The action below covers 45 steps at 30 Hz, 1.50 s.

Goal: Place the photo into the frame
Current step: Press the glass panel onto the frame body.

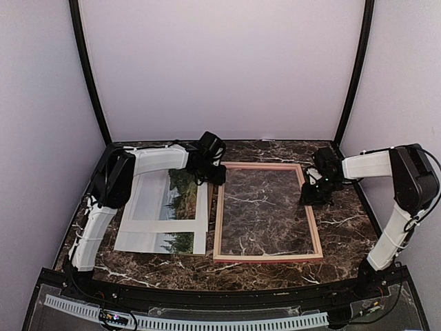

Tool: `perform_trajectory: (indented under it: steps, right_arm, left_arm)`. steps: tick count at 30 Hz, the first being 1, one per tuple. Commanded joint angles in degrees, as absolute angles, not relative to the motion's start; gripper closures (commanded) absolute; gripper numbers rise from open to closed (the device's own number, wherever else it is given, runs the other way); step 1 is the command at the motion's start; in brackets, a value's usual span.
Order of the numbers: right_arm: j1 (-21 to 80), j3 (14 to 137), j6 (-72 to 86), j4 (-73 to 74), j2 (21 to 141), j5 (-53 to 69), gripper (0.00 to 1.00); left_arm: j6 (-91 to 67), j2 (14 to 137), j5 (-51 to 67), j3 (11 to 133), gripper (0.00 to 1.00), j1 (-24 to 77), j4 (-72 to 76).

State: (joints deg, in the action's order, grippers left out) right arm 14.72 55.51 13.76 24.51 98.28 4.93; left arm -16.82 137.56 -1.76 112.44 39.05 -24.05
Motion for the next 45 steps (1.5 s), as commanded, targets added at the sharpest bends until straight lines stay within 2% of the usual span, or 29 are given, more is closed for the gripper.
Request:
perform_trajectory:
  steps: [1, 15, 22, 34, 45]
  right_arm:
    - [14.3, 56.5, 13.0, 24.0, 99.1, 6.7, 0.58]
    - [14.2, 56.4, 13.2, 24.2, 98.6, 7.6, 0.59]
    - [14.2, 56.2, 13.1, 24.5, 98.3, 6.8, 0.64]
    - [14.0, 55.0, 12.4, 24.5, 97.6, 5.9, 0.75]
    - [13.8, 54.0, 12.2, 26.9, 96.8, 4.2, 0.87]
  left_arm:
    - [-16.3, 138.3, -5.7, 115.2, 0.58, 39.2, -26.9]
    - [-13.8, 141.3, -12.4, 117.2, 0.6, 41.6, -30.6]
    - [-15.8, 138.6, -10.8, 116.5, 0.58, 41.7, -31.0]
    - [-19.2, 130.5, -4.4, 115.3, 0.42, 40.8, -29.3]
    - [-21.6, 118.6, -1.0, 108.6, 0.34, 37.1, -26.8]
